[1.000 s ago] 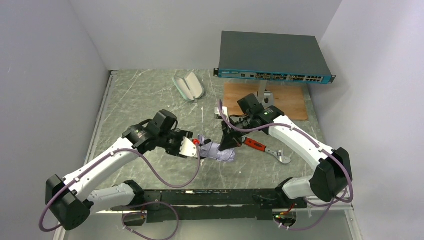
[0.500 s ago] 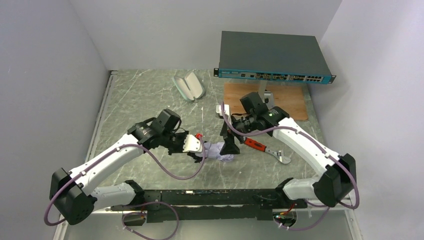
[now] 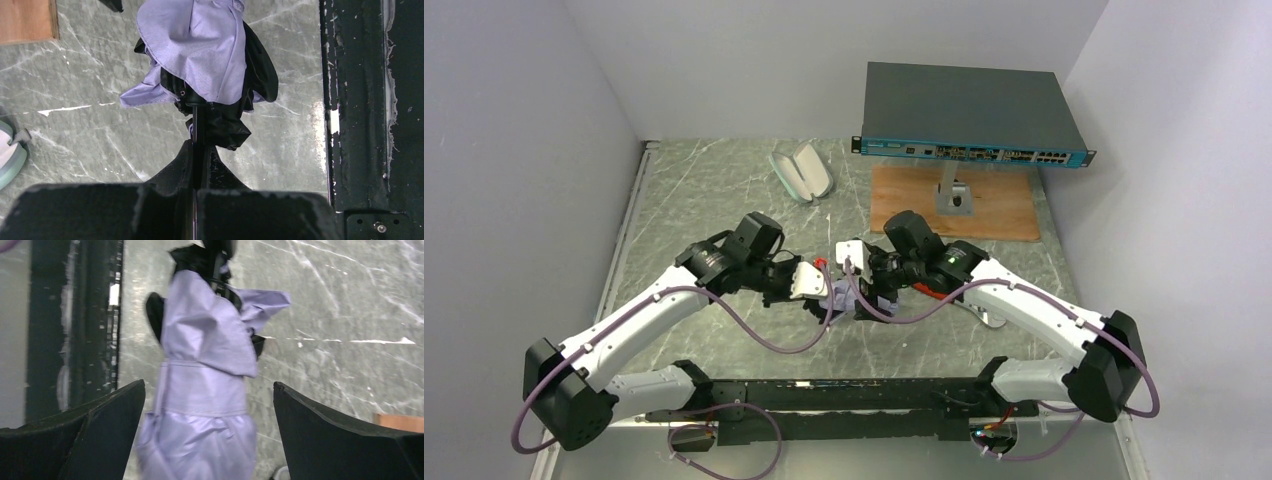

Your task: Open the umbrella

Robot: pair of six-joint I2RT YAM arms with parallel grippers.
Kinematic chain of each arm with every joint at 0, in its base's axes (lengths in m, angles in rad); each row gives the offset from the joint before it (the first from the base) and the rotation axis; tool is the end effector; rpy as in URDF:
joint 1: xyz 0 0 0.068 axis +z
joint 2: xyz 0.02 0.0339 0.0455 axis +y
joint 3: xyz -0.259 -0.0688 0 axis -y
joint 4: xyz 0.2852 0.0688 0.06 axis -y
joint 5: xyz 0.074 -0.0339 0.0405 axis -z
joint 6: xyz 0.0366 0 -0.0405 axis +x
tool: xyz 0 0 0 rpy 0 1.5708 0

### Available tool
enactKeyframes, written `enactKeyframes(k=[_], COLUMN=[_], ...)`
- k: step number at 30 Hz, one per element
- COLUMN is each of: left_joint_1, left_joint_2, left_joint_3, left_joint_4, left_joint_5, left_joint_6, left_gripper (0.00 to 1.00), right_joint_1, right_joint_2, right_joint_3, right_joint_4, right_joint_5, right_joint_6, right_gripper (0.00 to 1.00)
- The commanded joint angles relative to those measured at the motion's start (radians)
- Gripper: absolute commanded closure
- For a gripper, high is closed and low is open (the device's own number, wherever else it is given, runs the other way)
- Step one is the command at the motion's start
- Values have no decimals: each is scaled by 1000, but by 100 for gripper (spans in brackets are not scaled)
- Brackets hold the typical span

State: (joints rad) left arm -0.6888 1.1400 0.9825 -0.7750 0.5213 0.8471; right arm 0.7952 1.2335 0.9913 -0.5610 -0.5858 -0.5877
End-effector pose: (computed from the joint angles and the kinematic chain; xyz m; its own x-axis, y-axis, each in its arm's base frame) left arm 0.1937 -0.1831 0.2784 0.1742 0.6984 -0.6942 0.9813 -0.0641 0.1817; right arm 0.1943 0.2270 0.2726 0.0596 -0.5991 -0.7985 -0.9982 -0.0275 -0.0539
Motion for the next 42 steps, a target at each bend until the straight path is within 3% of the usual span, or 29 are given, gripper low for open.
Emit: enactKeyframes(k=[1,5,7,9,11,12,15,17,22,28,32,35,38,42], left_joint_1=[1,2,4,4,6,15,60,94,237,570,761,842,853,806], left_joint_2=[-54,-74,-79,-70,-51,-45,-50,-58,-65,-56,5,63,101,120], left_joint_3=[40,37,38,42,43,41,13,-13,-103,-194,-147,-91,-3,199], left_joint_4=[40,25,0,-45,-106,-131,-156,-166,-202,-90,-21,11,-64,-271], left_joint_5=[96,86,59,-25,-134,-181,-267,-313,-449,-553,-559,-558,-471,-165], left_joint_6=[19,23,47,94,138,164,212,244,381,611,700,740,729,609], left_gripper=[100,100,99,77,49,41,33,37,57,65,71,73,68,38], right_joint_1=[19,22,23,22,21,20,17,15,-18,-82,-140,-176,-178,-179], right_joint_2=[17,34,35,31,21,18,14,8,-21,-86,-115,-120,-104,-42], right_joint_3=[-42,-45,-35,-18,-11,-6,4,-2,-21,-52,-88,-104,-92,-16], right_joint_4=[104,74,46,15,-8,-23,-70,-81,-126,-232,-312,-339,-328,-310], right_joint_5=[132,184,185,168,166,159,141,143,151,145,157,152,121,9], right_joint_6=[-37,-48,-65,-77,-82,-87,-108,-112,-120,-175,-239,-271,-255,-184], right_gripper=[5,44,71,99,100,100,100,100,100,100,100,100,100,100])
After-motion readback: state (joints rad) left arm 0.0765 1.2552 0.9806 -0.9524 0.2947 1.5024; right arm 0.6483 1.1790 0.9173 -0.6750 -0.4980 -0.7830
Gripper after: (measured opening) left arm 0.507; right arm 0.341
